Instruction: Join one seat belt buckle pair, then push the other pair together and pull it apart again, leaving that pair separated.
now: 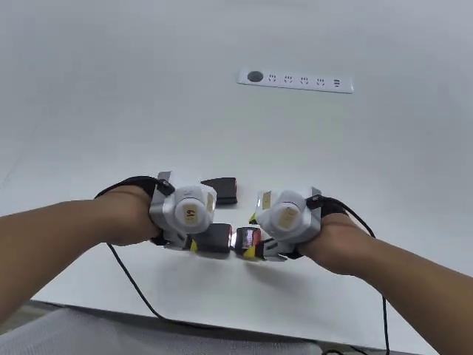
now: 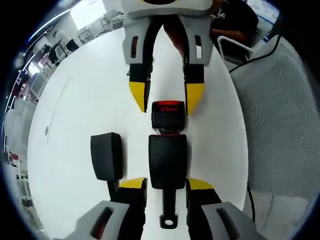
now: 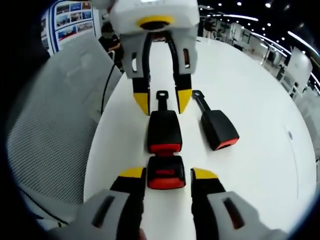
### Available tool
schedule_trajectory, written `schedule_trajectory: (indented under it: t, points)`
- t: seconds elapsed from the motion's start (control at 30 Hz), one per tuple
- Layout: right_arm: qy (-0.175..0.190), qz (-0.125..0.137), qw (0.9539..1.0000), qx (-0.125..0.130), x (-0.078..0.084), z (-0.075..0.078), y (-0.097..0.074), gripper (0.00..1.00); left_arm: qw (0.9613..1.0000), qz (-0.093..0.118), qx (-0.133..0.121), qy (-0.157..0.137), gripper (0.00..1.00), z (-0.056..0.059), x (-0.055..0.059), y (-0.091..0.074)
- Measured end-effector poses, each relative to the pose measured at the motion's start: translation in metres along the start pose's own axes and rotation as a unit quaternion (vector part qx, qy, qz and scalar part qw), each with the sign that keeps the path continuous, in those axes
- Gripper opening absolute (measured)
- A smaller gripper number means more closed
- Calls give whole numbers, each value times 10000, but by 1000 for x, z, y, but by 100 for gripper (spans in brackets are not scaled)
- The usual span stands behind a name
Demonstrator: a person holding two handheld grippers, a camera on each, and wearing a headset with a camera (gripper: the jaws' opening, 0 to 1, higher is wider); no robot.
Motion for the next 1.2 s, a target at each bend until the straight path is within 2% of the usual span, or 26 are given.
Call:
schedule_trajectory:
  t: [0.1,0.27,0.4,0.47,0.6,0.63,0.77,0.87,0.93,1.0,1.1,1.2]
  points:
    - [6,5,10000,59,-1,0,-10,36,9998,45,-191,76,32,-6,-3,-11]
    - [-10,30,9997,255,11,6,-24,36,9984,175,-493,-204,36,-26,-1,-17]
    - [70,16,9991,417,25,20,-37,35,9976,243,-532,-382,37,-40,4,-15]
    - [110,-48,9987,493,33,28,-43,34,9967,306,-598,-463,38,-52,7,-13]
    - [172,-202,9976,632,52,43,-54,33,9965,333,-621,-453,39,-66,9,-9]
    - [231,-229,9972,678,58,49,-58,33,9966,336,-596,-460,39,-73,13,-6]
    - [472,-337,9948,833,79,65,-69,34,9967,353,-535,-505,40,-83,17,1]
    - [577,-391,9938,868,91,71,-74,35,9971,392,-434,-476,40,-84,16,7]
    - [739,-496,9921,883,102,76,-75,37,9983,285,-363,-366,41,-83,19,15]
    - [713,-606,9917,880,108,79,-72,37,9988,179,-314,-342,42,-82,23,22]
    - [731,-651,9911,900,109,81,-72,38,9989,160,-280,-338,42,-82,26,25]
    - [721,-710,9917,796,113,82,-69,37,9991,211,-226,-285,40,-84,27,26]
Point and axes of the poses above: the centre of the closed fingertips' face, and the gripper's own axes: y roughly forward along the fingers, z roughly to its right, x roughly out of its underside, the point moved 8 cm from there along -y, roughly backward along the fingers, and after that the axes turned 9 degrees about y, right-handed, at the moved point
